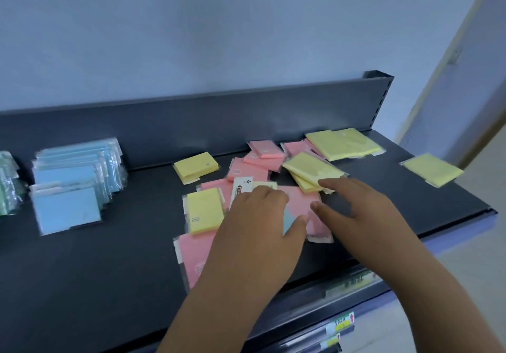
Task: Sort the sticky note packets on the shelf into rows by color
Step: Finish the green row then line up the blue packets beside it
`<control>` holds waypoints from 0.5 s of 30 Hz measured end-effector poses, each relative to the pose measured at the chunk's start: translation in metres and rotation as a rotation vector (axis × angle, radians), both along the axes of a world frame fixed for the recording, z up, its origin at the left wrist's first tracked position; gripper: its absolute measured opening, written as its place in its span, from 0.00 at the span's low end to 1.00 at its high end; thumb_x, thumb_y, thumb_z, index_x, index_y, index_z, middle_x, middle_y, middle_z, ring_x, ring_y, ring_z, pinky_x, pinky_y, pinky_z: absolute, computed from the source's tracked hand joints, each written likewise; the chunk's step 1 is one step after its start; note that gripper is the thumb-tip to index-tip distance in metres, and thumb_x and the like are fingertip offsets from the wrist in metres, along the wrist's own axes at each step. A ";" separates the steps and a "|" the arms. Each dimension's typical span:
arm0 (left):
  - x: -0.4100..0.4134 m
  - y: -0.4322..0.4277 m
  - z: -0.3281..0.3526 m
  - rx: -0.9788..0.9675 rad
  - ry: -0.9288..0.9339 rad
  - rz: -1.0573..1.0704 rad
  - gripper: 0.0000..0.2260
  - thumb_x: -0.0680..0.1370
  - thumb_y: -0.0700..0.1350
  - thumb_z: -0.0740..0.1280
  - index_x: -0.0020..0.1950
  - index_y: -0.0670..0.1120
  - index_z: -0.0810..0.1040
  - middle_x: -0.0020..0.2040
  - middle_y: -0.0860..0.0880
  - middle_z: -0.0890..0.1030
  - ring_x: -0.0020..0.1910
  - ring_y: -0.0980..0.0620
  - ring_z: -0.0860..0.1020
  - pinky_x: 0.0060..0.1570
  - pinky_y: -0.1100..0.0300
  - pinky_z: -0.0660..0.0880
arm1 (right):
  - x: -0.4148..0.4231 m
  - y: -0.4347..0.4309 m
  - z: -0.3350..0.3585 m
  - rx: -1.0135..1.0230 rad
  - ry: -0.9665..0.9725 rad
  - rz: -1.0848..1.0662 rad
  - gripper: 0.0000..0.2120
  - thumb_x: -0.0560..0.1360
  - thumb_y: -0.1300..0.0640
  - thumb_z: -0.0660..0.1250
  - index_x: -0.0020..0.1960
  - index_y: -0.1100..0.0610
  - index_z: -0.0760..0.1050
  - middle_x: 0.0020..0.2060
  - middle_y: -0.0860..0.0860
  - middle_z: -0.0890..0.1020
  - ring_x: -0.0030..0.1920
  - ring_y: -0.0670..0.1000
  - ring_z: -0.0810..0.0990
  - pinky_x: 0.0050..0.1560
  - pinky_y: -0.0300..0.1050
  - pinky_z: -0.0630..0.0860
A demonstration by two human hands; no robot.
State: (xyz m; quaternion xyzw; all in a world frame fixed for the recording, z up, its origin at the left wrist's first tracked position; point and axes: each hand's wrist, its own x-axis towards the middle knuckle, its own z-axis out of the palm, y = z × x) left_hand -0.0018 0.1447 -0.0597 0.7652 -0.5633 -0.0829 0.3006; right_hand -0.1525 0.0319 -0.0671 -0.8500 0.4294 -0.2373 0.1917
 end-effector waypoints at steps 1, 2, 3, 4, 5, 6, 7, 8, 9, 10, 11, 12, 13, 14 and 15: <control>-0.006 -0.006 0.000 0.013 -0.002 0.012 0.18 0.82 0.61 0.60 0.69 0.56 0.73 0.66 0.58 0.74 0.66 0.56 0.69 0.65 0.57 0.69 | -0.005 -0.008 0.000 0.013 -0.004 0.019 0.21 0.78 0.47 0.70 0.70 0.48 0.76 0.62 0.40 0.77 0.65 0.44 0.74 0.59 0.37 0.65; -0.012 -0.012 0.000 0.021 0.000 0.027 0.17 0.82 0.61 0.60 0.68 0.56 0.74 0.66 0.58 0.74 0.66 0.56 0.68 0.65 0.57 0.69 | -0.011 -0.016 -0.001 0.022 -0.005 0.039 0.21 0.78 0.46 0.70 0.69 0.47 0.76 0.61 0.39 0.76 0.66 0.43 0.73 0.59 0.35 0.64; -0.019 -0.019 0.000 0.021 0.005 0.043 0.16 0.82 0.61 0.60 0.67 0.56 0.74 0.66 0.59 0.74 0.66 0.56 0.68 0.65 0.56 0.69 | -0.018 -0.026 -0.001 0.030 -0.001 0.059 0.20 0.78 0.46 0.71 0.69 0.47 0.77 0.59 0.37 0.75 0.66 0.42 0.73 0.58 0.34 0.64; -0.027 -0.026 0.001 0.018 0.017 0.062 0.15 0.82 0.60 0.60 0.65 0.56 0.74 0.65 0.59 0.74 0.66 0.56 0.69 0.65 0.56 0.69 | -0.025 -0.036 -0.002 0.034 0.008 0.079 0.19 0.78 0.46 0.71 0.68 0.46 0.77 0.59 0.36 0.75 0.67 0.41 0.72 0.57 0.32 0.62; -0.035 -0.035 0.001 0.012 0.037 0.082 0.14 0.81 0.60 0.61 0.64 0.56 0.75 0.63 0.59 0.74 0.64 0.56 0.69 0.64 0.55 0.69 | -0.032 -0.047 -0.002 0.038 0.018 0.103 0.19 0.78 0.45 0.70 0.67 0.46 0.77 0.59 0.37 0.76 0.67 0.40 0.71 0.57 0.30 0.61; -0.043 -0.044 0.000 -0.001 0.058 0.106 0.12 0.81 0.60 0.62 0.61 0.56 0.76 0.61 0.59 0.75 0.62 0.56 0.71 0.63 0.55 0.70 | -0.039 -0.059 -0.003 0.042 0.027 0.131 0.19 0.78 0.45 0.70 0.67 0.45 0.77 0.60 0.37 0.77 0.68 0.39 0.71 0.56 0.28 0.61; -0.052 -0.055 -0.002 -0.019 0.068 0.130 0.10 0.80 0.59 0.63 0.57 0.56 0.76 0.57 0.59 0.75 0.59 0.56 0.71 0.60 0.55 0.71 | -0.045 -0.071 -0.004 0.048 0.033 0.163 0.19 0.77 0.44 0.69 0.67 0.45 0.78 0.61 0.37 0.77 0.67 0.39 0.71 0.55 0.25 0.62; -0.061 -0.067 -0.005 -0.033 0.065 0.155 0.09 0.80 0.59 0.63 0.52 0.56 0.76 0.53 0.58 0.75 0.56 0.55 0.72 0.56 0.56 0.71 | -0.051 -0.083 -0.004 0.051 0.037 0.204 0.18 0.77 0.43 0.69 0.67 0.44 0.78 0.61 0.36 0.78 0.65 0.38 0.72 0.53 0.22 0.62; -0.070 -0.078 -0.009 -0.045 0.054 0.183 0.08 0.80 0.58 0.64 0.50 0.55 0.75 0.51 0.57 0.75 0.54 0.54 0.72 0.54 0.56 0.71 | -0.057 -0.095 -0.004 0.059 0.048 0.251 0.18 0.77 0.43 0.68 0.66 0.43 0.78 0.60 0.35 0.78 0.62 0.37 0.73 0.53 0.21 0.62; -0.079 -0.086 -0.012 -0.060 0.046 0.216 0.08 0.80 0.58 0.65 0.51 0.55 0.76 0.50 0.57 0.76 0.53 0.55 0.73 0.53 0.57 0.71 | -0.061 -0.105 -0.003 0.073 0.060 0.301 0.17 0.77 0.43 0.68 0.66 0.42 0.78 0.59 0.34 0.78 0.59 0.36 0.74 0.54 0.21 0.63; -0.088 -0.094 -0.013 -0.081 0.038 0.253 0.09 0.80 0.57 0.65 0.54 0.54 0.78 0.51 0.58 0.76 0.53 0.56 0.73 0.53 0.58 0.71 | -0.065 -0.114 -0.001 0.085 0.066 0.350 0.17 0.78 0.42 0.68 0.66 0.41 0.77 0.58 0.34 0.79 0.59 0.36 0.74 0.54 0.22 0.64; -0.096 -0.100 -0.014 -0.097 0.035 0.290 0.11 0.80 0.57 0.66 0.57 0.54 0.79 0.53 0.58 0.77 0.54 0.57 0.73 0.54 0.60 0.71 | -0.067 -0.123 0.001 0.100 0.068 0.396 0.17 0.78 0.42 0.67 0.66 0.41 0.77 0.58 0.34 0.79 0.59 0.36 0.74 0.55 0.23 0.65; -0.103 -0.105 -0.015 -0.111 0.042 0.328 0.12 0.80 0.56 0.66 0.60 0.53 0.80 0.55 0.58 0.78 0.55 0.58 0.73 0.54 0.62 0.70 | -0.069 -0.131 0.003 0.117 0.070 0.437 0.17 0.78 0.41 0.67 0.66 0.41 0.77 0.59 0.34 0.79 0.60 0.36 0.74 0.56 0.25 0.66; -0.109 -0.108 -0.015 -0.128 0.054 0.368 0.13 0.79 0.55 0.67 0.61 0.53 0.80 0.55 0.58 0.79 0.56 0.58 0.73 0.54 0.63 0.70 | -0.069 -0.137 0.004 0.129 0.070 0.475 0.18 0.78 0.41 0.67 0.66 0.42 0.77 0.60 0.35 0.79 0.61 0.37 0.74 0.58 0.27 0.67; -0.115 -0.108 -0.014 -0.145 0.064 0.411 0.12 0.79 0.54 0.67 0.60 0.52 0.81 0.55 0.57 0.79 0.55 0.58 0.74 0.54 0.62 0.71 | -0.067 -0.141 0.005 0.131 0.072 0.512 0.19 0.77 0.41 0.67 0.67 0.43 0.77 0.61 0.36 0.79 0.62 0.38 0.75 0.60 0.31 0.68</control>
